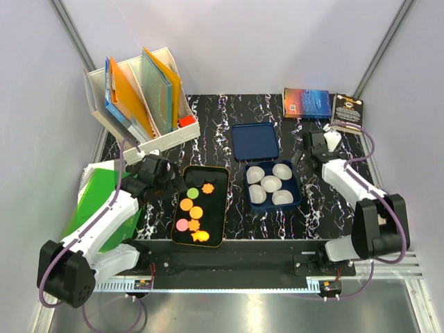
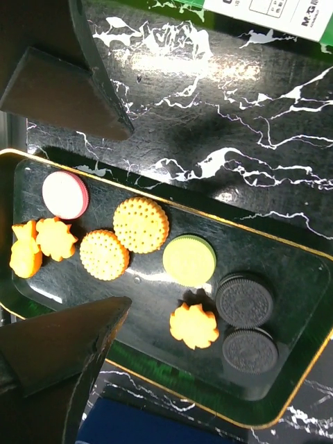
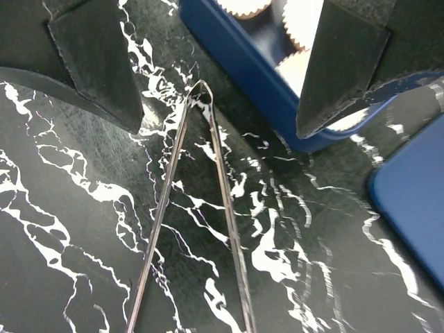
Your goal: Pack the cookies
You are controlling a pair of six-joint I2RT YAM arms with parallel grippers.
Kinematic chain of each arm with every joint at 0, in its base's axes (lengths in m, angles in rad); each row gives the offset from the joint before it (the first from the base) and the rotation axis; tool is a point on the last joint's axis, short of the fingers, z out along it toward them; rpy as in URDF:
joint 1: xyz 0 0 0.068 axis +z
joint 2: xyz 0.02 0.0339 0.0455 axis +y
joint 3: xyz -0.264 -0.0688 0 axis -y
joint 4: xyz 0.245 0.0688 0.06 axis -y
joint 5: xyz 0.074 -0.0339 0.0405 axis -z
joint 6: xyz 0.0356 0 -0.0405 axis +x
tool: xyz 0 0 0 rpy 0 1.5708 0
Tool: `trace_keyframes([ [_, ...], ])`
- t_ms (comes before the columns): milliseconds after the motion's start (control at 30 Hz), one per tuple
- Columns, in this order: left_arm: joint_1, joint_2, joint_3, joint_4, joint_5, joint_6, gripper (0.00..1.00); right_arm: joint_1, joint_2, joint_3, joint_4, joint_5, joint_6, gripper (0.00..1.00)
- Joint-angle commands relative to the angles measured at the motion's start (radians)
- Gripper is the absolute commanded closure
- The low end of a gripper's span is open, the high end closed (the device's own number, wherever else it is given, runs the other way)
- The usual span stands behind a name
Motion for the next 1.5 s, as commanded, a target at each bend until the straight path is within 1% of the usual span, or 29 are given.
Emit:
trace_keyframes([
  [0, -0.004, 0.022, 0.01, 0.008, 0.011, -0.012, 0.01, -0.035, 0.096, 0.033, 0.005, 0.037, 0.001, 0.0],
  [100, -0.004, 0.041, 0.009, 0.009, 0.028, -0.006, 0.01, -0.075, 0.178, 0.058, 0.004, 0.034, -0.012, 0.0],
  [133, -0.004, 0.042, 0.009, 0.016, 0.037, 0.002, 0.01, -0.091, 0.212, 0.078, -0.001, 0.01, -0.015, 0.0],
  [167, -0.004, 0.041, 0.001, 0.023, 0.064, 0.01, 0.01, -0.098, 0.225, 0.085, -0.007, -0.004, -0.012, 0.0],
  [300, -0.003, 0.001, -0.025, 0.066, 0.1, 0.016, 0.01, -0.106, 0.258, 0.121, 0.001, -0.013, -0.018, 0.0],
  [433, -0.003, -0.036, -0.037, 0.083, 0.1, 0.024, 0.01, -0.109, 0.327, 0.185, -0.005, -0.024, -0.033, 0.0],
  [633, -0.004, -0.025, -0.042, 0.085, 0.104, 0.027, 0.01, -0.132, 0.424, 0.262, -0.056, -0.075, -0.038, 0.0],
  [767, -0.004, -0.024, -0.041, 0.086, 0.104, 0.028, 0.01, -0.164, 0.462, 0.257, -0.074, -0.148, -0.018, 0.0],
  [800, -0.003, -0.024, -0.042, 0.085, 0.106, 0.03, 0.01, -0.174, 0.469, 0.253, -0.074, -0.159, -0.009, 0.02],
  [867, -0.004, -0.024, -0.044, 0.086, 0.104, 0.031, 0.01, -0.178, 0.481, 0.236, -0.071, -0.179, -0.007, 0.1],
  [900, -0.004, -0.024, -0.044, 0.088, 0.104, 0.033, 0.01, -0.178, 0.476, 0.233, -0.07, -0.179, -0.004, 0.12],
  [1100, -0.003, 0.008, -0.036, 0.094, 0.14, 0.034, 0.01, -0.178, 0.47, 0.211, -0.081, -0.185, -0.007, 0.16],
  [1133, -0.004, 0.01, -0.033, 0.095, 0.141, 0.034, 0.01, -0.18, 0.466, 0.208, -0.081, -0.187, -0.009, 0.22],
  [1167, -0.004, 0.014, -0.031, 0.095, 0.143, 0.034, 0.01, -0.18, 0.466, 0.205, -0.082, -0.188, -0.01, 0.25],
  [1233, -0.004, 0.022, -0.03, 0.097, 0.147, 0.033, 0.01, -0.181, 0.464, 0.202, -0.09, -0.188, -0.01, 0.28],
  [1400, -0.003, 0.027, -0.028, 0.1, 0.152, 0.036, 0.01, -0.183, 0.478, 0.199, -0.114, -0.18, 0.004, 0.3],
  [1433, -0.004, 0.025, -0.028, 0.097, 0.152, 0.036, 0.01, -0.183, 0.476, 0.197, -0.111, -0.182, 0.005, 0.35],
  [1467, -0.004, 0.024, -0.03, 0.098, 0.152, 0.036, 0.01, -0.183, 0.476, 0.197, -0.11, -0.184, 0.004, 0.36],
])
